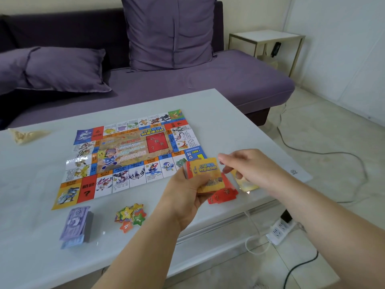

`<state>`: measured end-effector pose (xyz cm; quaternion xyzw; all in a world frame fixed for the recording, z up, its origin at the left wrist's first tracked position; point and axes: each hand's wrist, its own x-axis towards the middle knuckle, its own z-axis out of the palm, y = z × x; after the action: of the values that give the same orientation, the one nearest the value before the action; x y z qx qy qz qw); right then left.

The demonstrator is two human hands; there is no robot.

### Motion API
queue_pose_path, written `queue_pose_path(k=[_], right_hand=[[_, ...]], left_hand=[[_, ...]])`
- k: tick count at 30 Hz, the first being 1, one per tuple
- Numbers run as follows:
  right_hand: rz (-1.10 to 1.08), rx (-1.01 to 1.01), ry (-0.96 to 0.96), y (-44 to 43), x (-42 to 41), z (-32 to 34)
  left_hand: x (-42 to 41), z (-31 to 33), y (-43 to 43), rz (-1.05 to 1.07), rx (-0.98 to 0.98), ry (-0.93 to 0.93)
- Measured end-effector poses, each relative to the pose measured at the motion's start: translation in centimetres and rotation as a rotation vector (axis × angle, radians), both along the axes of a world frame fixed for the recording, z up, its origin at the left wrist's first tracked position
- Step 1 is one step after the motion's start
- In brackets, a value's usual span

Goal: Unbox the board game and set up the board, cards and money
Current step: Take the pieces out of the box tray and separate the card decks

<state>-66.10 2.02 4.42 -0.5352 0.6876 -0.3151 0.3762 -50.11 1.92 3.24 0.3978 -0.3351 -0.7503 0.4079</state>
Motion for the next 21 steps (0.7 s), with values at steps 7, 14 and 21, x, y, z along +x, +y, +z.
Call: queue_pose_path(k=[7,14,21], right_hand=[[-0.005,0.027,-0.067,0.1,-1.8,0.0],[0.013,0.084,-0.324,0.2,-2.7,-0.2],[-0.108,-0.114,-0.076,-0.5,-4.9,-1.1]], left_hand=[[-1.9,0.2,0.7,-0.075,-0.022,0.095],[-3.0,-0.4,0.4,0.01,-0.051,0.042],[-3.3,-1.1,-0.5,0.128,0.1,0.1]])
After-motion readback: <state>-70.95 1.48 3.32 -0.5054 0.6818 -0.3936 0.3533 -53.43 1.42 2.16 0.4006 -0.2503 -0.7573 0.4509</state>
